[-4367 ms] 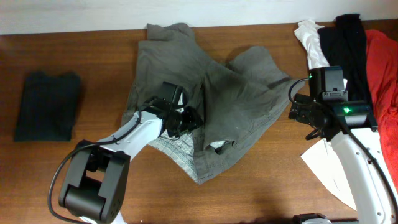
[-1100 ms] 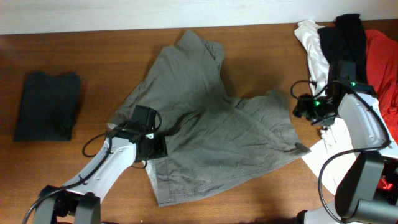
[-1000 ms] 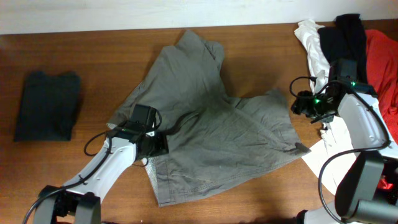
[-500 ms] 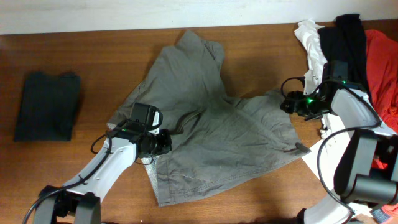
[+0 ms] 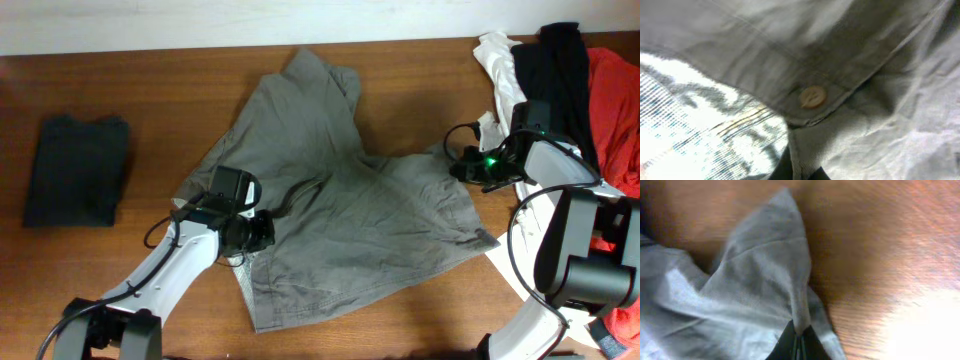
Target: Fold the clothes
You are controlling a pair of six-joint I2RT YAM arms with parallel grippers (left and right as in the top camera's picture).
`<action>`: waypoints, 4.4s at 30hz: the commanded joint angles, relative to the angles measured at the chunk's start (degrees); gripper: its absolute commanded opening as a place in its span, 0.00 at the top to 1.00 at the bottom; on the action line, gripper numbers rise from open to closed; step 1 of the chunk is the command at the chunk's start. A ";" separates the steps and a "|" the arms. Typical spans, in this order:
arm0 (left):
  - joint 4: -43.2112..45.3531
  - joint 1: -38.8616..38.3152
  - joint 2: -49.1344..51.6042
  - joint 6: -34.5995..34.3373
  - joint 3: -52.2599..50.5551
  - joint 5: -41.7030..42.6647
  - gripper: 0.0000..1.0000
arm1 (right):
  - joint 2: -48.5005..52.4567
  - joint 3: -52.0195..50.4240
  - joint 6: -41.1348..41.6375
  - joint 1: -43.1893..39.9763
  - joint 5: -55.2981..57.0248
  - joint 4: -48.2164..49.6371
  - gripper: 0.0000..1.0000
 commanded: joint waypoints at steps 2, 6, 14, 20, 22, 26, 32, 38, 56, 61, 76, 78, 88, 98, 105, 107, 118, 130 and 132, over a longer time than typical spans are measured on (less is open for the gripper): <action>-1.22 7.21 0.15 1.81 0.09 -4.15 1.00 | 0.20 0.35 14.10 -2.40 16.98 -4.28 0.96; 0.94 15.45 0.15 4.28 0.09 -0.07 1.00 | 0.20 0.35 17.05 -2.45 15.08 -10.47 0.96; 1.33 27.58 0.15 9.68 0.31 3.43 1.00 | 0.17 0.33 20.63 -1.44 14.78 -22.45 0.96; 1.81 34.27 0.15 11.08 1.46 6.47 1.00 | -0.63 0.33 20.37 -1.40 11.21 -26.32 0.96; 1.81 34.21 0.15 11.28 1.46 6.47 0.87 | -1.57 0.35 19.63 -1.36 10.67 -26.16 0.96; 1.73 34.23 0.13 11.45 1.51 7.43 0.55 | -5.42 0.35 17.27 -1.38 10.93 -24.41 0.90; 0.00 34.10 -0.22 11.45 3.87 7.87 0.52 | -12.74 0.37 17.11 -1.49 10.88 -21.18 0.79; 0.15 30.56 -0.44 11.41 4.85 12.41 0.53 | -14.38 0.33 17.11 -1.49 10.91 -21.29 0.70; 25.49 26.38 13.99 4.50 4.76 4.20 0.53 | -14.38 0.33 15.80 -1.49 10.91 -22.99 0.69; 32.11 26.36 16.00 4.50 4.76 4.24 0.53 | -14.40 0.33 14.71 -1.49 10.91 -23.39 0.69; 48.19 29.86 20.31 -6.49 17.16 32.04 1.00 | -14.40 0.33 14.29 -1.49 11.30 -23.47 0.69; 47.87 31.91 20.31 -9.77 24.17 38.10 1.00 | -14.38 0.33 14.32 -1.49 11.98 -23.65 0.69; 35.45 33.40 20.90 0.02 28.70 30.40 0.34 | -14.38 0.33 14.29 -1.49 12.24 -23.45 0.70; 8.09 33.38 21.16 15.93 28.63 13.57 0.34 | -14.38 0.33 14.29 -1.46 12.35 -23.58 0.69; -4.26 27.96 21.18 19.61 24.44 11.54 0.63 | -14.38 0.33 3.76 3.65 -1.31 -15.19 0.55; -3.34 25.68 21.18 19.61 22.58 7.74 0.62 | -14.38 0.33 3.74 6.21 -1.31 -12.02 0.47; -2.36 17.99 21.22 11.47 3.52 -0.74 0.51 | -8.09 0.33 10.19 16.24 -1.16 16.72 0.27; -5.66 18.49 21.22 9.16 -0.57 -4.15 0.59 | 12.48 5.77 19.08 22.08 -4.87 42.21 0.13; -4.76 18.49 21.22 9.16 -0.57 -4.17 0.59 | 17.00 10.36 19.39 23.37 -7.15 41.09 0.09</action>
